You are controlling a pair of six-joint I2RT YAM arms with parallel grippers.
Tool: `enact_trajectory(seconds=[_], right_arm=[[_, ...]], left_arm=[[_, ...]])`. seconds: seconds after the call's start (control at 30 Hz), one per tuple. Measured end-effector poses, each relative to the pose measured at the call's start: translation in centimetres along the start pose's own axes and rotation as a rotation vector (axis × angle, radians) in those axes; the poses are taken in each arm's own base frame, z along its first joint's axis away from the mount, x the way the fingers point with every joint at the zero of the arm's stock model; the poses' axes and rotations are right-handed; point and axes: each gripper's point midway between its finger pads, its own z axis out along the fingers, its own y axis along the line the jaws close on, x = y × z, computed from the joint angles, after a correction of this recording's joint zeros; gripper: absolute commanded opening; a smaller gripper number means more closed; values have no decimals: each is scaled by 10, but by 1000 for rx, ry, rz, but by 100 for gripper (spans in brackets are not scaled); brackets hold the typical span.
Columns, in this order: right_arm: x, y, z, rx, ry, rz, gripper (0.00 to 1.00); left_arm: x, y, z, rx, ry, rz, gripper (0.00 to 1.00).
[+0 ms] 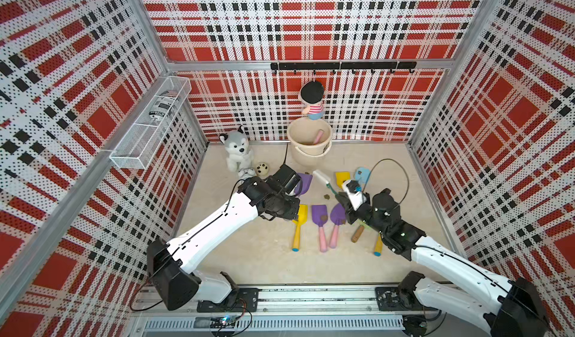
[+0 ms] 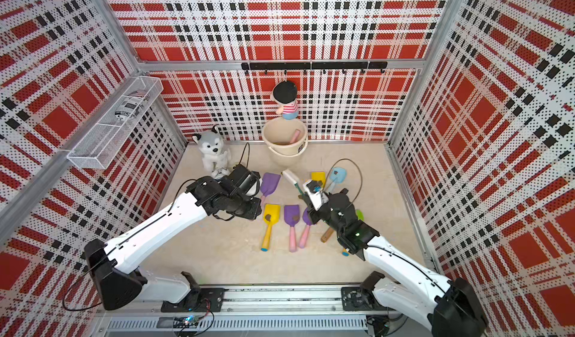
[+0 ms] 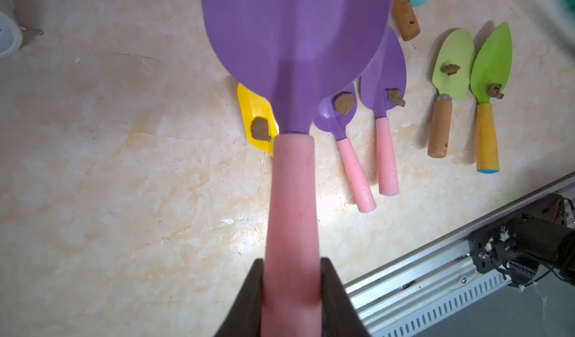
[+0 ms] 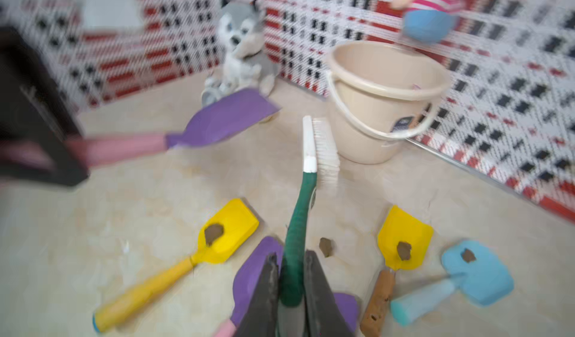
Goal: Brush the soil off the hand trowel and place it into the bucket
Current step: Brush off the soil from the hand trowel.
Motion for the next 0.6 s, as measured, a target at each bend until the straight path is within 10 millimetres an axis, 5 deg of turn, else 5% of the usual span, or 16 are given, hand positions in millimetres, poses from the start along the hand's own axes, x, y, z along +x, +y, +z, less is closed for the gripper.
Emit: enact_trajectory(seconds=[0.17,0.6], right_arm=[[27,57,4,-94,62,-441,0],[18,80,8,12,-16,-1024,0]], left_arm=[[6,8,-1,-17,30,-16,0],[22,13,8,-19,83,-27,0]])
